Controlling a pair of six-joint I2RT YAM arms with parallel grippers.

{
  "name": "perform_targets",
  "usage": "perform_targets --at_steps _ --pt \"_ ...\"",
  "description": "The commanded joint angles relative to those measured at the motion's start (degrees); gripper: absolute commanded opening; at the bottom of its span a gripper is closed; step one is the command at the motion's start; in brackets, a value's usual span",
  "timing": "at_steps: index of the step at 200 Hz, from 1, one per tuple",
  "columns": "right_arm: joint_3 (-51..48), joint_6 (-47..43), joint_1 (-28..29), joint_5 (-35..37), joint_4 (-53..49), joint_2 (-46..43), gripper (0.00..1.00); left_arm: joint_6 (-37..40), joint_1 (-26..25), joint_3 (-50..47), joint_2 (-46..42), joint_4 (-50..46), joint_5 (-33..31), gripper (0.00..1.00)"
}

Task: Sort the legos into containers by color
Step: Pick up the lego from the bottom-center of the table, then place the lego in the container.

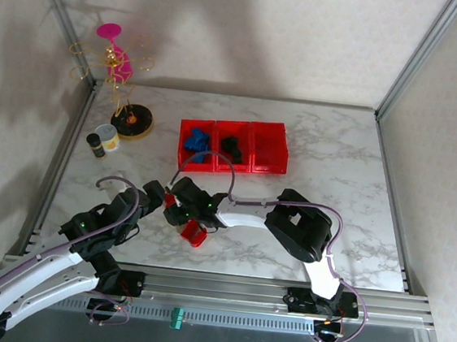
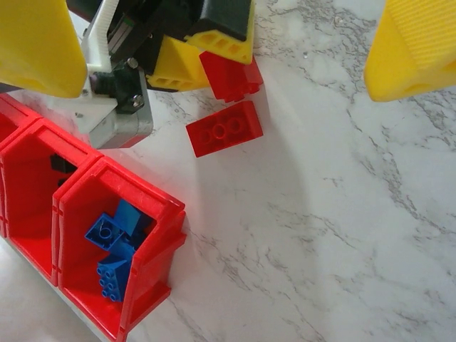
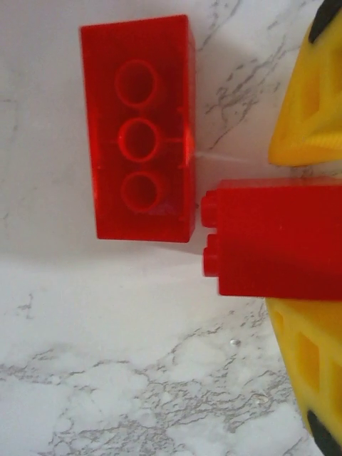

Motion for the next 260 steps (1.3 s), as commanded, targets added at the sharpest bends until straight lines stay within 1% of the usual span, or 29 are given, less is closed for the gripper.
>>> perform_targets --at_steps 1,10,37,72,118,138,157,181,187,190,196,219,260 --pt "1.3 -0.1 0.3 1.4 -1.7 0.2 0.38 -0.3 0.4 1.2 0.5 0.3 -1.1 1.0" --pt "0.8 0.0 0.3 1.3 -1.4 -0.7 0.35 -0.2 0.4 1.2 0.6 0.6 -0.9 1.0" --pt "0.0 0.8 -0.6 0.1 -1.8 -4.0 0.28 0.3 0.5 2.0 1.3 1.5 0.1 1.0" --pt "-4.5 3.6 -3.7 -1.2 -1.3 -11.5 0.28 3.3 0.4 4.1 3.4 4.0 3.0 1.0" --pt "-9.0 5.6 -10.0 2.4 -5.2 -21.3 0.3 7.2 0.3 7.3 9.8 8.6 7.3 0.99" --pt "-8.3 5.6 -14.8 2.6 -8.8 -22.6 0.29 8.8 0.1 8.6 13.3 11.6 9.6 1.0" --pt "-9.1 4.3 -18.8 3.1 -8.5 -24.6 0.29 10.4 -0.3 9.6 17.0 14.8 11.4 1.0" --pt "-7.7 3.7 -24.9 3.5 -9.7 -24.6 0.29 11.9 -1.0 11.8 21.7 17.6 12.6 1.0" --pt "-7.3 3.4 -25.5 3.9 -9.8 -24.4 0.29 12.4 -1.1 12.4 22.9 18.4 12.8 0.99" --pt "-7.1 3.3 -27.0 4.1 -9.8 -24.2 0.29 12.7 -1.2 12.7 23.5 18.8 13.0 1.0" --pt "-6.7 3.1 -28.2 4.8 -9.8 -23.9 0.29 13.1 -1.5 13.2 24.6 19.7 13.2 0.99" --pt "-4.9 1.8 -31.3 6.3 -8.9 -22.5 0.3 14.7 -2.3 15.8 29.1 21.8 14.1 1.0" --pt "1.0 -0.5 -35.5 8.2 -7.8 -15.3 0.3 16.4 -2.6 18.7 34.9 24.1 14.5 1.0"
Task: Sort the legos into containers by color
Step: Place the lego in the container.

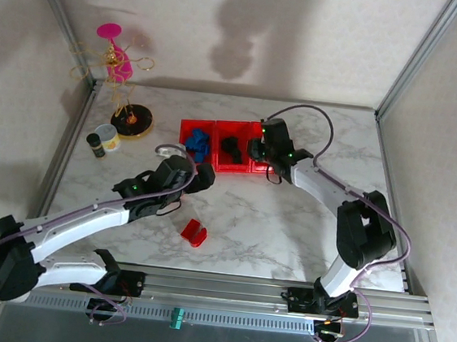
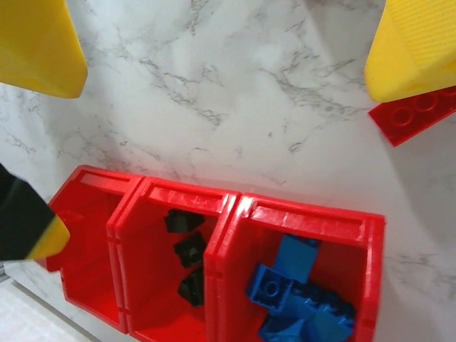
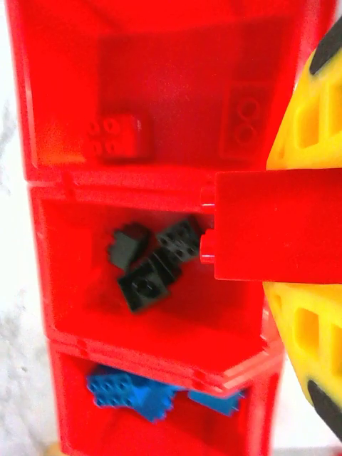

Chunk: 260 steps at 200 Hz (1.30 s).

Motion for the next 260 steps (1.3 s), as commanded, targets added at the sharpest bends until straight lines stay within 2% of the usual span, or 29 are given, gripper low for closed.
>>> perform_targets --at_steps 1,44,79,111,145,184,260 --pt "4.0 -2.3 -1.7 2.1 1.0 4.2 0.3 2.3 -0.4 2.3 2.1 2.8 0.9 1.0" --pt "12.1 -4.4 -4.2 5.3 -0.6 12.6 0.3 2.7 -0.2 2.9 3.9 4.0 0.3 1.0" --pt "13.5 -4.0 -6.5 4.9 0.1 16.3 0.31 3.0 0.2 2.9 4.6 3.7 -0.2 1.0" --pt "15.1 -4.4 -7.2 4.9 -0.7 18.8 0.38 3.0 0.5 2.9 4.9 3.8 -0.1 1.0" --pt "14.5 -5.1 -7.2 5.6 -0.3 16.4 0.47 3.1 0.6 3.1 4.4 3.9 -0.2 0.99" --pt "11.9 -5.2 -6.7 4.8 -0.6 11.0 0.49 3.0 0.9 3.0 3.0 3.6 -0.6 1.0" --pt "0.4 -2.9 1.6 3.5 -2.0 -1.6 0.56 2.1 1.6 -0.8 -5.5 -0.5 -4.1 1.0"
